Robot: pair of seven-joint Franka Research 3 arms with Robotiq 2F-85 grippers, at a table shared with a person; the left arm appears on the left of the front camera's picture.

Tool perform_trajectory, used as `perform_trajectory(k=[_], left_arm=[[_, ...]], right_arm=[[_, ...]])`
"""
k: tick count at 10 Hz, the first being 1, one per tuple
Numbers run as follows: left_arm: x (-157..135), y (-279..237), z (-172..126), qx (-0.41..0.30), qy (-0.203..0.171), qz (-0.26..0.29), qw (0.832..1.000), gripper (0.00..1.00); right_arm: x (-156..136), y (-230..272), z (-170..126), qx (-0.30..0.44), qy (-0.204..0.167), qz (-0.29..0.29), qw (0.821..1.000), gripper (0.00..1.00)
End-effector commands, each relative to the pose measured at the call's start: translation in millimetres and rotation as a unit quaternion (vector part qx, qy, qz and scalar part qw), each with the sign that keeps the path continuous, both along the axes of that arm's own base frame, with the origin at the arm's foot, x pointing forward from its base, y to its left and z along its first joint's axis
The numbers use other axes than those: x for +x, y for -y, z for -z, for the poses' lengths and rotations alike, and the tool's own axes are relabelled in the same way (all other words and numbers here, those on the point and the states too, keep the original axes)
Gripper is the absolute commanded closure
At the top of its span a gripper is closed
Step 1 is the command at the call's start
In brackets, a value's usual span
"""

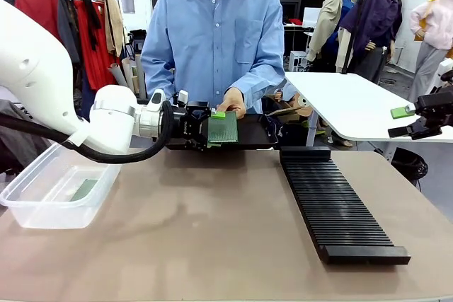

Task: Sort PCBs into racks and boxes based on the side picked up.
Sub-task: Pick up the Blank PCB handed by the Human.

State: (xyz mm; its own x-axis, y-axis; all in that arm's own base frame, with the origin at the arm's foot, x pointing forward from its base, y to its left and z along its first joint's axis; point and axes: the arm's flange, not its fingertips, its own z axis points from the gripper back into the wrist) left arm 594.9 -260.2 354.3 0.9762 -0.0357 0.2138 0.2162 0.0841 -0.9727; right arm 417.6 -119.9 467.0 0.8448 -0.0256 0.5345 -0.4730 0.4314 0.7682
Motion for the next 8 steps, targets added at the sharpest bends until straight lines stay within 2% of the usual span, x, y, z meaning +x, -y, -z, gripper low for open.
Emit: perform_trajectory(k=[1, 5, 8], left_arm=[[-5.7, -3.3, 1.2, -0.020, 0.013, -0.022, 0.999, 0.26], [-5.8, -10.4, 0.5, -0.034, 0.015, -0.036, 0.999, 1.00], [-5.7, -13.1, 1.1, -0.041, 0.013, -0.039, 0.998, 1.00]], right_arm=[[-0.4, -1.4, -2.2, 0.002, -0.001, 0.001, 1.000, 0.00], [-0.4, -1.4, -2.2, 0.002, -0.001, 0.001, 1.000, 0.00], [-0.4, -1.4, -2.2, 0.002, -0.001, 0.001, 1.000, 0.00]])
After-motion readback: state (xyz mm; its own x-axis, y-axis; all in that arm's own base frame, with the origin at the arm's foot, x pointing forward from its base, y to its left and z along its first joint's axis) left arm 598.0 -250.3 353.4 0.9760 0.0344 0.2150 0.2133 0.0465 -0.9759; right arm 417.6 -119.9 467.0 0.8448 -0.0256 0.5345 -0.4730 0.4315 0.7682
